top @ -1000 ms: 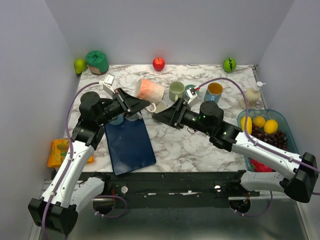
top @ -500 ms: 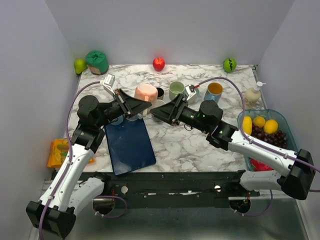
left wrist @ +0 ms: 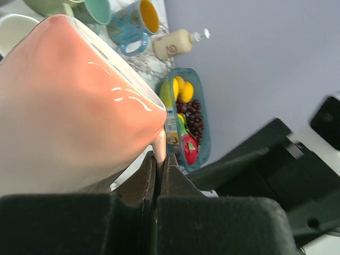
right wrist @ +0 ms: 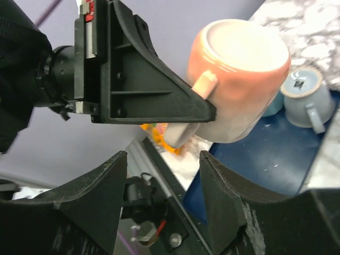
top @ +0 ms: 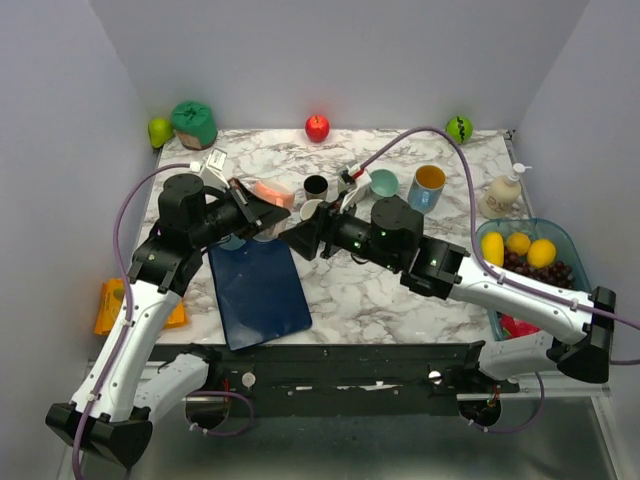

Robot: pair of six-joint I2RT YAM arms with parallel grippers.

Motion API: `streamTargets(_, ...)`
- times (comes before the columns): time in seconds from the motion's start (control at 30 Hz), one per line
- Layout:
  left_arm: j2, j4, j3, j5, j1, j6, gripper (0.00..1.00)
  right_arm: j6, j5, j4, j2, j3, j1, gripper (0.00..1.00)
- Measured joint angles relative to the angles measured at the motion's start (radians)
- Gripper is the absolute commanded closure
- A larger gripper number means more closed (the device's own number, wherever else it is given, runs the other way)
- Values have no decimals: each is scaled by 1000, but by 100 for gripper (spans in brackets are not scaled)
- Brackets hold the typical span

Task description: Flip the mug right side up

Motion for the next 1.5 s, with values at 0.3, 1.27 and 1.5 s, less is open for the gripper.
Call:
streamTargets(0.3,10,-157,38,-124,-6,43,100,-163,250,-132,199,190,143,36)
streamTargets(1.27,-50,-158,31,-250,-5,-85,100,-77,524,-111,358,289,187,90)
streamTargets(1.5,-70,-148,19,-256,-4,-95,100,-80,559,-103,358,290,196,57)
